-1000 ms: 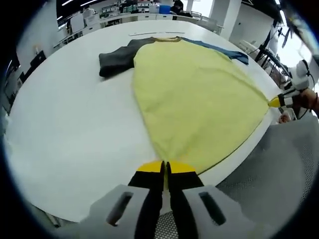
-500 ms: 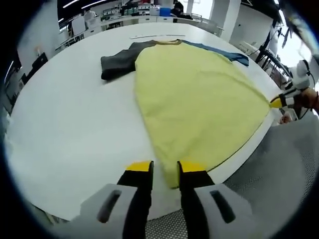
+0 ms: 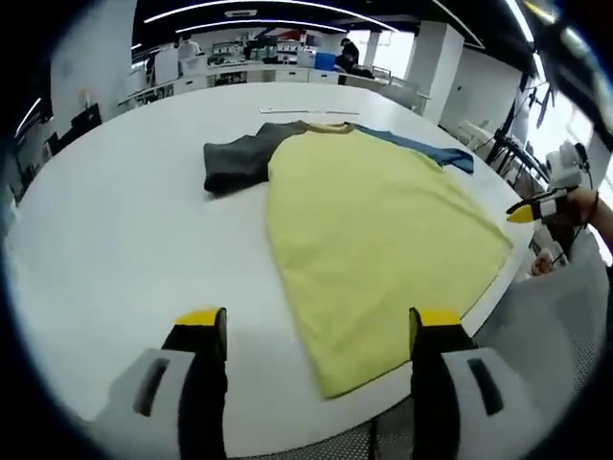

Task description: Fold the garment on the visible template until the final outline fits inside the template.

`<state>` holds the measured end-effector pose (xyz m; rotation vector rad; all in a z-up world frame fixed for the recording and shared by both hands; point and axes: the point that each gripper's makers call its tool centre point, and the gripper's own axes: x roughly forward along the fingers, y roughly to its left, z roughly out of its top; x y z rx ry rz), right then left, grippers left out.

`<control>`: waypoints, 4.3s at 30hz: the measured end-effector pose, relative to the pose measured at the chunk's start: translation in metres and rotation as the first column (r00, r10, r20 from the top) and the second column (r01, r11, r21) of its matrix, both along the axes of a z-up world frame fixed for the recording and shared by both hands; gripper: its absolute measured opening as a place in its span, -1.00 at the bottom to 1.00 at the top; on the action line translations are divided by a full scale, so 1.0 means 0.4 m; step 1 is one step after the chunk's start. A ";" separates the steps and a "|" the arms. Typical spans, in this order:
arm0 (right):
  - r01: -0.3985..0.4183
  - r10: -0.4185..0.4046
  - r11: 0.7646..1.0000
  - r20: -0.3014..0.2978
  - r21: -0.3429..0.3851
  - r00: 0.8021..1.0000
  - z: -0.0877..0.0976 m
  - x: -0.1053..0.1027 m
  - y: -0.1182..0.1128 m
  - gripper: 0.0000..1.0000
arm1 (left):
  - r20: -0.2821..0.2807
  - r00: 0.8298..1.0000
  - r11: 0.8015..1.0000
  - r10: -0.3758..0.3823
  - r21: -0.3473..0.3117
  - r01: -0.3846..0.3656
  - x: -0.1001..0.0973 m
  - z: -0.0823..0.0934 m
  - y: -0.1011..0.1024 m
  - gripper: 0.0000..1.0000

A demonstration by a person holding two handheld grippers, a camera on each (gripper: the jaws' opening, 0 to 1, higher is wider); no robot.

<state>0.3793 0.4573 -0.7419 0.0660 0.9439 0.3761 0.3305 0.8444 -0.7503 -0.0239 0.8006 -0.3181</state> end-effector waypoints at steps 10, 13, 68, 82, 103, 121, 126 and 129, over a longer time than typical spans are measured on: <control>0.091 -0.091 0.996 0.063 0.003 0.994 0.033 0.139 -0.115 0.17 | 0.098 0.995 0.999 -0.034 0.007 0.033 0.031 0.043 -0.012 0.98; 0.123 -0.123 0.992 0.064 0.003 0.990 0.031 0.179 -0.151 0.15 | 0.123 0.992 0.999 -0.042 0.013 0.041 0.038 0.055 -0.014 0.98; 0.395 -0.393 0.915 0.039 -0.083 0.919 -0.013 0.404 -0.370 -1.00 | 0.145 0.989 0.998 -0.024 0.054 0.017 0.036 0.132 0.011 0.87; 0.375 -0.377 0.922 -0.008 -0.099 0.926 -0.021 0.387 -0.391 -1.00 | 0.138 0.989 0.999 -0.044 0.034 0.040 0.028 0.138 -0.006 0.92; 0.290 -0.289 0.954 0.023 -0.083 0.957 0.067 0.425 -0.302 -1.00 | 0.132 0.989 0.997 -0.069 0.038 0.065 0.018 0.149 -0.012 0.98; 0.164 -0.161 0.985 0.063 -0.058 0.985 0.131 0.476 -0.148 -1.00 | 0.120 0.989 0.996 -0.084 0.038 0.080 0.006 0.151 -0.009 0.98; 0.120 -0.117 0.992 0.070 -0.046 0.991 0.138 0.490 -0.081 -1.00 | 0.117 0.989 0.996 -0.088 0.044 0.083 0.007 0.149 -0.005 0.98; 0.091 -0.087 0.995 0.070 -0.043 0.994 0.138 0.496 -0.042 -1.00 | 0.120 0.989 0.996 -0.083 0.049 0.078 0.009 0.147 -0.003 0.96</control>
